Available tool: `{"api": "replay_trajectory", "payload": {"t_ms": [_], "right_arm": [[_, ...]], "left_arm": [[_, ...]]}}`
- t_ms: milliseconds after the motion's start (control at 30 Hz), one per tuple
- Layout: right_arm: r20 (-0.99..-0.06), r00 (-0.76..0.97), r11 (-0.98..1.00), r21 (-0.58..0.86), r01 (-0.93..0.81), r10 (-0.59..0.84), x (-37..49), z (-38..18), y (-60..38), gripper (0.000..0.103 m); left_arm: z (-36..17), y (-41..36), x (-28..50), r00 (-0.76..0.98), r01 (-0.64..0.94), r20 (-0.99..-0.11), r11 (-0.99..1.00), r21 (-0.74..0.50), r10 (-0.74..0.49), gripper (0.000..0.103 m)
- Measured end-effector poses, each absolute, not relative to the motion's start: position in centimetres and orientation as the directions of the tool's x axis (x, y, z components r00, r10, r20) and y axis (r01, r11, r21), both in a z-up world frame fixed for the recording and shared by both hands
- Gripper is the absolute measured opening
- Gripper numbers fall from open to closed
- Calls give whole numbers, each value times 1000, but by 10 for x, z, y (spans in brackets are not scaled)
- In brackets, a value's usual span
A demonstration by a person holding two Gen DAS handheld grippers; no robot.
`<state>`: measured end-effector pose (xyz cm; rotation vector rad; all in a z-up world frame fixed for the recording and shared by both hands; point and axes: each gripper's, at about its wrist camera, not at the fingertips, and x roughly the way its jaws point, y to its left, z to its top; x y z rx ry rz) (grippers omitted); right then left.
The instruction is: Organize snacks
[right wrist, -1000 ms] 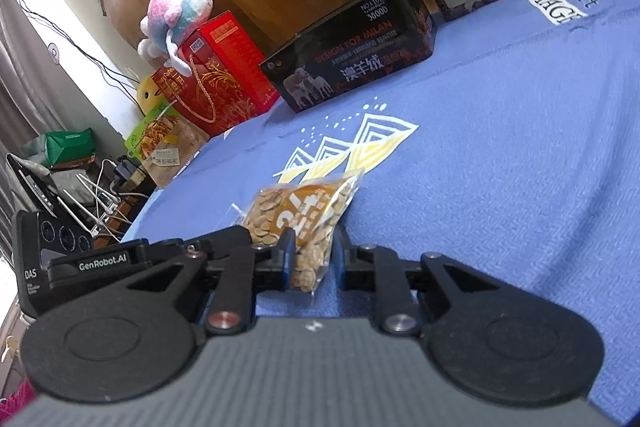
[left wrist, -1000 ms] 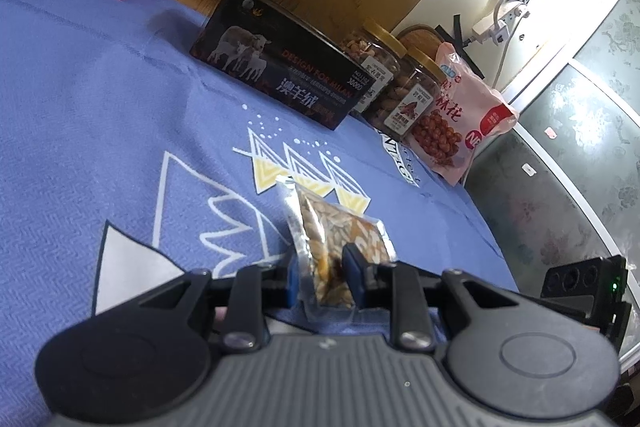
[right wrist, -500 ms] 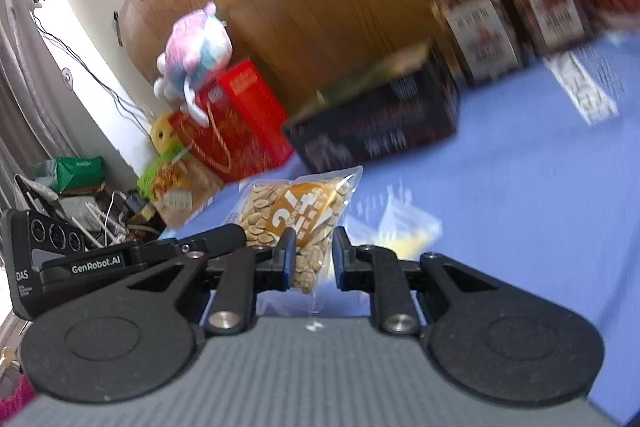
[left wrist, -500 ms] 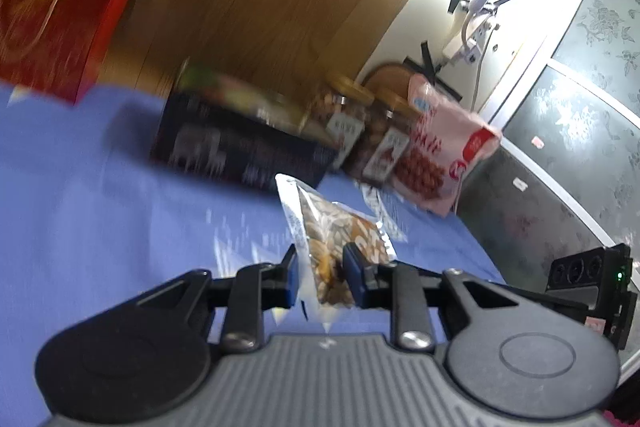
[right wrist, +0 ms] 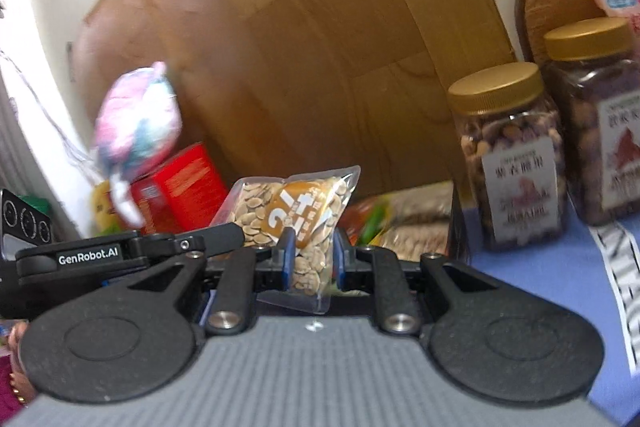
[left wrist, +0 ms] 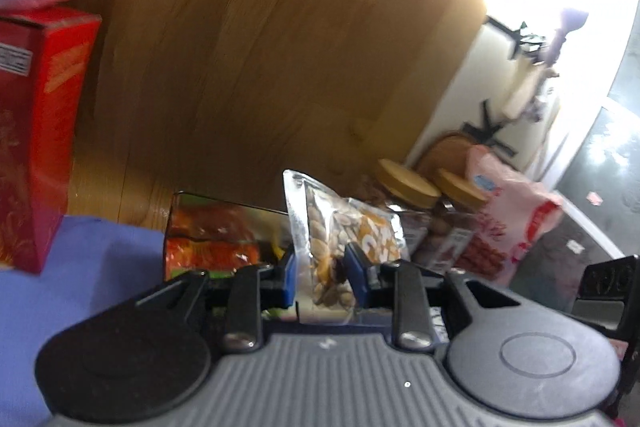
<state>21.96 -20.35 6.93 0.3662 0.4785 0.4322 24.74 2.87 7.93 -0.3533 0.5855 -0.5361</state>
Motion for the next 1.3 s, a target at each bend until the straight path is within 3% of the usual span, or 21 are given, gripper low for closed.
{"api": "replay_trajectory", "payload": {"t_ms": [200, 400, 533, 733, 800, 933, 1033, 1133, 1200, 1233, 1300], "right_arm": [[-384, 870, 932, 303, -198, 310, 222, 58, -201, 40], [-336, 905, 906, 410, -109, 261, 167, 69, -233, 42], [-351, 892, 883, 458, -103, 286, 117, 68, -231, 43], [-404, 845, 887, 433, -161, 350, 56, 58, -207, 45], [-417, 832, 886, 428, -177, 367, 39, 54, -205, 48], [-436, 810, 882, 429, -196, 392, 8, 48, -203, 50], [-453, 795, 876, 443, -192, 403, -6, 41, -203, 61], [-473, 786, 882, 434, -184, 397, -20, 34, -199, 65], [-486, 783, 887, 428, -174, 388, -26, 30, -197, 76], [-489, 783, 888, 428, -169, 385, -29, 28, -197, 87], [-486, 785, 887, 430, -167, 384, -33, 28, -197, 93]], "left_arm": [[52, 17, 280, 651, 344, -542, 844, -412, -531, 34], [58, 30, 253, 697, 321, -511, 857, -404, -502, 36], [74, 34, 208, 756, 295, -497, 899, -322, -426, 39], [70, 27, 120, 801, 257, -511, 950, -177, -312, 64], [65, 25, 96, 803, 239, -520, 957, -165, -290, 85], [58, 21, 55, 823, 173, -527, 977, -126, -214, 100], [57, 15, 34, 824, 142, -541, 986, -89, -168, 103], [55, 8, 20, 811, 119, -571, 991, -60, -132, 103], [55, 4, 12, 807, 100, -582, 994, -33, -100, 103], [55, 2, 8, 814, 90, -574, 996, -22, -86, 103], [55, 0, 0, 828, 66, -559, 998, 0, -55, 103]]}}
